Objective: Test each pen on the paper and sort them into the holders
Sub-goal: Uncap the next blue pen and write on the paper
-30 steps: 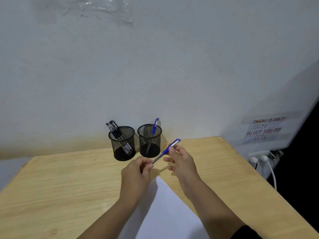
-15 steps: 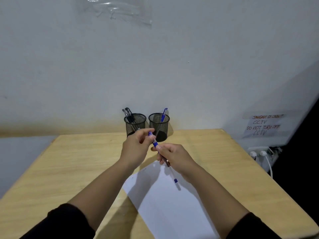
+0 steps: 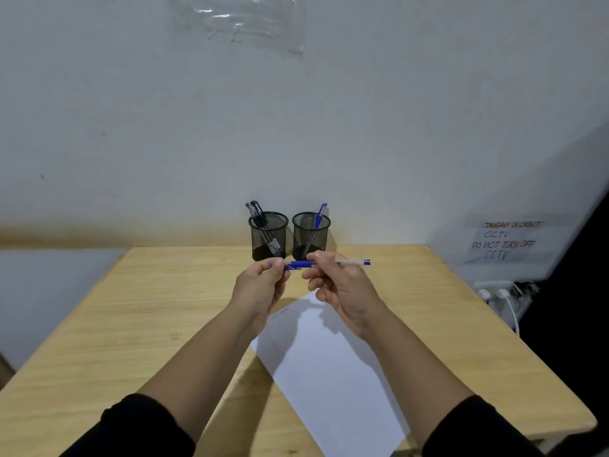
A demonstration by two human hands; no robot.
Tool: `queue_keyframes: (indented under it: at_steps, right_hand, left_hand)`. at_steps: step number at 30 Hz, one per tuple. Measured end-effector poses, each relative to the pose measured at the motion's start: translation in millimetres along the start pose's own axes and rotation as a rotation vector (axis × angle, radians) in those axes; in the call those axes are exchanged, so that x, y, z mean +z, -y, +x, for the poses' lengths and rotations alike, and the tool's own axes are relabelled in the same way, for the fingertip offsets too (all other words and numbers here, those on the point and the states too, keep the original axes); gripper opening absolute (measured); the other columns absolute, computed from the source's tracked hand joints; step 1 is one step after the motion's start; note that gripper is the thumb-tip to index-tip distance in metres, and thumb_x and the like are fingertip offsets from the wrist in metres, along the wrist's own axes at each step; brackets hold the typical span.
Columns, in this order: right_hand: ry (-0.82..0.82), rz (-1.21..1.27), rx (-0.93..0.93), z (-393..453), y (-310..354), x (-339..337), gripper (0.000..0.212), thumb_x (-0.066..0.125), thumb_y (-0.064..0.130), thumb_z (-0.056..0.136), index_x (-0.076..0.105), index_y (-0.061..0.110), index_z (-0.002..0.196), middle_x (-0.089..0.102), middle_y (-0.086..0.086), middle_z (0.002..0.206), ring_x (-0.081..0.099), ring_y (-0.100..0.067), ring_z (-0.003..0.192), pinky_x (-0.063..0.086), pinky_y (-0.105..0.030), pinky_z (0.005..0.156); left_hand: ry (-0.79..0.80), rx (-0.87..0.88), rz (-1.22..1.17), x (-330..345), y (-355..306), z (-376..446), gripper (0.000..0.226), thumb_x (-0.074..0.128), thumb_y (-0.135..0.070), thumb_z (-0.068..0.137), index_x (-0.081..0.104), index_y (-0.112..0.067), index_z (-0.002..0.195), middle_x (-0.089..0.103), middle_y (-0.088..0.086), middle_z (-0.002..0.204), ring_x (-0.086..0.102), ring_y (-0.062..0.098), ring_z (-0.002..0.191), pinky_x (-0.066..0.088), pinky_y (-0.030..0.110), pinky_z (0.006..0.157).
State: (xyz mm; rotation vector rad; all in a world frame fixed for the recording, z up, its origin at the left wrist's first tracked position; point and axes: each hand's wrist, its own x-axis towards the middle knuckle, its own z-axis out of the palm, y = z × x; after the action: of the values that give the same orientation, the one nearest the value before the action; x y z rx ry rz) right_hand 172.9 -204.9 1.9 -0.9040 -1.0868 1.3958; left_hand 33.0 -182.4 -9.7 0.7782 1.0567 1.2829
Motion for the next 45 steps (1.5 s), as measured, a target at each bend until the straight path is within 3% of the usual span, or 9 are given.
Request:
queue_keyframes:
  at_steps: [11,17,22,26,30,37,39,42,45]
  right_hand:
    - [-0.128,-0.289,-0.275,-6.7,-23.9,31.7,0.016,0.051,0.012,0.094,0.058,0.011,0.081,0.059,-0.005,0.064,0.050,-0.009,0.052,0.043,-0.021,0.049]
    - [-0.177,-0.332,-0.364,-18.4,-10.5,15.1,0.018,0.051,0.011,0.094,0.055,0.009,0.076,0.058,-0.004,0.061,0.049,-0.010,0.049,0.041,-0.023,0.047]
    - [-0.201,-0.288,-0.310,-18.1,-14.7,-3.9,0.021,0.046,0.007,0.095,0.056,0.008,0.076,0.058,-0.008,0.060,0.049,-0.013,0.046,0.040,-0.024,0.043]
    - [-0.160,-0.273,-0.230,-11.5,-31.1,4.1,0.019,0.045,0.008,0.095,0.063,0.005,0.089,0.060,-0.010,0.063,0.052,-0.014,0.050,0.043,-0.022,0.044]
    - [-0.180,-0.250,-0.176,-7.9,-39.5,-2.2,0.021,0.045,0.008,0.095,0.066,0.007,0.089,0.060,-0.009,0.063,0.054,-0.013,0.051,0.044,-0.021,0.046]
    - [-0.216,-0.176,-0.033,-2.4,-51.5,-15.0,0.025,0.044,0.013,0.095,0.068,0.009,0.094,0.065,-0.008,0.068,0.057,-0.014,0.054,0.046,-0.024,0.048]
    - [-0.219,-0.218,-0.008,-0.6,-56.7,-18.8,0.021,0.050,0.015,0.093,0.069,0.008,0.090,0.064,-0.007,0.068,0.056,-0.014,0.056,0.044,-0.027,0.049]
    - [-0.233,-0.286,0.019,6.4,-64.2,-24.2,0.015,0.056,0.018,0.090,0.065,0.008,0.083,0.060,-0.006,0.063,0.050,-0.014,0.051,0.036,-0.028,0.043]
    - [-0.234,-0.312,0.083,17.0,-68.5,-24.8,0.008,0.057,0.010,0.085,0.064,0.014,0.087,0.061,-0.007,0.063,0.050,-0.015,0.050,0.033,-0.025,0.041]
  left_hand:
    - [-0.068,-0.096,-0.139,4.1,-11.6,2.4,0.020,0.046,-0.007,0.094,0.060,-0.008,0.080,0.061,0.001,0.079,0.050,0.006,0.063,0.047,0.006,0.044]
    - [-0.357,-0.004,-0.154,-50.1,-25.9,46.9,0.043,0.042,-0.007,0.095,0.056,-0.018,0.056,0.050,-0.009,0.029,0.045,-0.001,0.024,0.034,0.005,0.031]
    - [-0.333,0.042,0.097,-90.5,-7.9,48.4,0.033,0.040,-0.002,0.093,0.051,-0.017,0.065,0.064,-0.012,0.054,0.056,-0.004,0.049,0.046,0.005,0.050]
    - [-0.368,0.063,0.445,-82.0,19.6,44.6,0.018,0.054,-0.018,0.089,0.062,-0.024,0.074,0.066,0.001,0.085,0.059,0.017,0.077,0.048,0.029,0.076]
    - [-0.349,0.150,0.796,-75.7,27.7,36.6,0.014,0.049,-0.019,0.091,0.063,-0.020,0.093,0.062,-0.006,0.078,0.054,0.017,0.083,0.035,0.025,0.073]
    - [-0.308,0.260,0.967,-74.1,36.4,36.3,0.029,0.050,-0.017,0.092,0.058,-0.009,0.120,0.067,0.012,0.109,0.054,0.015,0.091,0.022,0.010,0.074]
    - [-0.317,0.347,1.008,-74.3,39.1,31.6,0.030,0.051,-0.018,0.091,0.058,-0.011,0.120,0.063,0.012,0.117,0.058,0.019,0.101,0.029,0.011,0.079]
    - [-0.225,0.476,1.026,-69.7,46.5,15.1,0.024,0.054,-0.019,0.090,0.063,-0.013,0.112,0.060,0.005,0.115,0.054,0.010,0.087,0.038,0.004,0.070]
    - [-0.084,0.532,1.163,-71.2,63.9,2.5,0.024,0.060,-0.027,0.086,0.065,-0.019,0.108,0.064,-0.004,0.111,0.054,0.013,0.100,0.033,0.018,0.085]
